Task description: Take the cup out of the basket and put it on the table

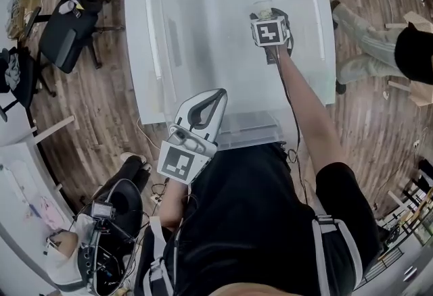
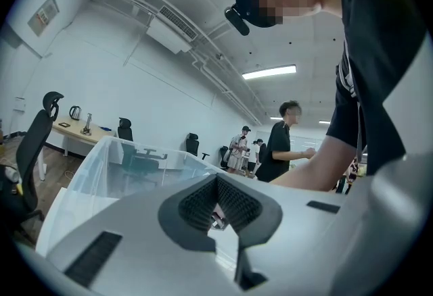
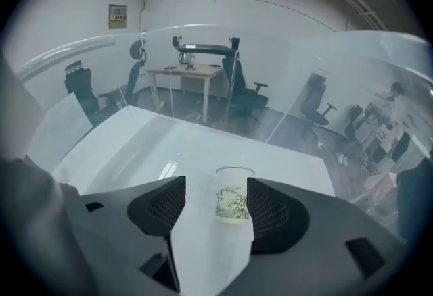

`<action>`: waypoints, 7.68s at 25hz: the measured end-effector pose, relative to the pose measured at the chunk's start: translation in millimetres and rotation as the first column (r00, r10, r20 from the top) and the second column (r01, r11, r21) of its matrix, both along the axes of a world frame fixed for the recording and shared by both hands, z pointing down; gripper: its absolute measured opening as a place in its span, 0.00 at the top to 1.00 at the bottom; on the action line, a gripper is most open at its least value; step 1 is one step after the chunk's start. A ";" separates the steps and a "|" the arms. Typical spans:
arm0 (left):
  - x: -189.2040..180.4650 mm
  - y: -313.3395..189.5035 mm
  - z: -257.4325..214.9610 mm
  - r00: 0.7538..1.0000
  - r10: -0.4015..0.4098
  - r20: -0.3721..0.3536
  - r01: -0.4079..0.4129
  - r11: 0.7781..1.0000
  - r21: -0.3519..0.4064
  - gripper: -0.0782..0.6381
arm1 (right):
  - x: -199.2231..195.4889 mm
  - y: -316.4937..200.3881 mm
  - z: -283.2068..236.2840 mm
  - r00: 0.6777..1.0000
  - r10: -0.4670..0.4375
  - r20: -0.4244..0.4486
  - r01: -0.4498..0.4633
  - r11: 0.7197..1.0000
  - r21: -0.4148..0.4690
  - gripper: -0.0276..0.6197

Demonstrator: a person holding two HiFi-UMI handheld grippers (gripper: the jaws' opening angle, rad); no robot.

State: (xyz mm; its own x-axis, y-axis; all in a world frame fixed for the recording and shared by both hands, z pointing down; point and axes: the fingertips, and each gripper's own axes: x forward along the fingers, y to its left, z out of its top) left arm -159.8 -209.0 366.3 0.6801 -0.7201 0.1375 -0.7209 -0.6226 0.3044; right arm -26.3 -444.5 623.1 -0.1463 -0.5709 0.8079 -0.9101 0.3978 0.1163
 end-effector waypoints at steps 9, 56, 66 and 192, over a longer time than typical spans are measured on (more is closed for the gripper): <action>-3.6 -5.2 6.7 1.000 -0.010 0.006 0.010 1.000 -0.018 0.87 | 14.3 -19.6 44.3 0.983 0.136 -0.125 -0.148 0.984 -0.097 0.53; 35.3 27.0 -19.3 1.000 -0.007 -0.007 0.008 0.996 0.092 0.87 | -6.6 31.5 -131.9 0.965 -0.077 0.249 0.039 0.988 0.151 0.53; 52.7 32.3 -26.1 0.999 -0.013 0.039 0.008 0.994 0.110 0.87 | -7.0 88.2 -237.5 0.878 -0.268 0.398 0.116 0.924 0.365 0.53; 180.9 441.9 -48.7 0.999 -0.050 0.018 0.046 0.984 0.172 0.87 | 123.3 670.6 -324.0 0.496 -0.650 0.576 0.165 0.722 0.672 0.53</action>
State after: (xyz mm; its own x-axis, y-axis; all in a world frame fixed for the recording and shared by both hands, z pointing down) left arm 21.1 233.0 317.6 0.6426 -0.7659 0.0237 -0.7564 -0.6290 0.1796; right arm 97.0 226.1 299.1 -0.8556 -0.5093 -0.0920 -0.4847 0.8509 -0.2026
